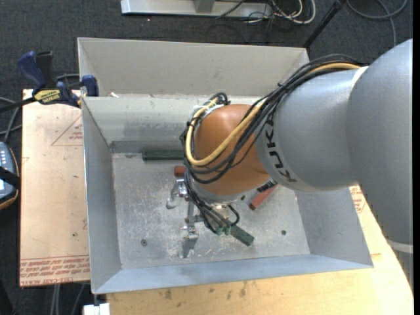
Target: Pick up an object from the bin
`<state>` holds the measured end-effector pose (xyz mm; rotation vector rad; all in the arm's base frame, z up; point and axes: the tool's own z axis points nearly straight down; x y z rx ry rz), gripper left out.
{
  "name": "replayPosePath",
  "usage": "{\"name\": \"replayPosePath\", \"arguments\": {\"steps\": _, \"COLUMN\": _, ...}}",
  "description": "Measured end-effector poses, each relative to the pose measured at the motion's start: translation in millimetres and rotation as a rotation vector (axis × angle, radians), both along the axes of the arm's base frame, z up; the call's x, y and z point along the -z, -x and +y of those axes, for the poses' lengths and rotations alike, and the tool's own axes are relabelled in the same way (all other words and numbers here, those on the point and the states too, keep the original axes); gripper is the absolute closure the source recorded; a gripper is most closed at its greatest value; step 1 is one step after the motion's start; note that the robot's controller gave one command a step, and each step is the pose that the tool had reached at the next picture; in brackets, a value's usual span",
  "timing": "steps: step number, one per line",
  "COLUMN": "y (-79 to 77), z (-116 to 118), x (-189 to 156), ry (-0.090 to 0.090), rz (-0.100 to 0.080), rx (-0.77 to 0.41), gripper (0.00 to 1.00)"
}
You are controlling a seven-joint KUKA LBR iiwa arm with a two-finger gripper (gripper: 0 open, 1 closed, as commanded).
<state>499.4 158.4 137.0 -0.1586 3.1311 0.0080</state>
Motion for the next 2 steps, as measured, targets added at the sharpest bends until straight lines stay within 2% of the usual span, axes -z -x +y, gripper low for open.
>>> {"name": "replayPosePath", "arguments": {"steps": 1, "y": -8.1, "z": -31, "x": 28, "ry": 0.005, "rz": 0.007, "rx": 0.037, "gripper": 0.00}}
{"name": "replayPosePath", "arguments": {"steps": 2, "y": -12.3, "z": -42, "x": 6, "ry": 0.004, "rz": 0.008, "rx": 0.220, "gripper": 0.00}}
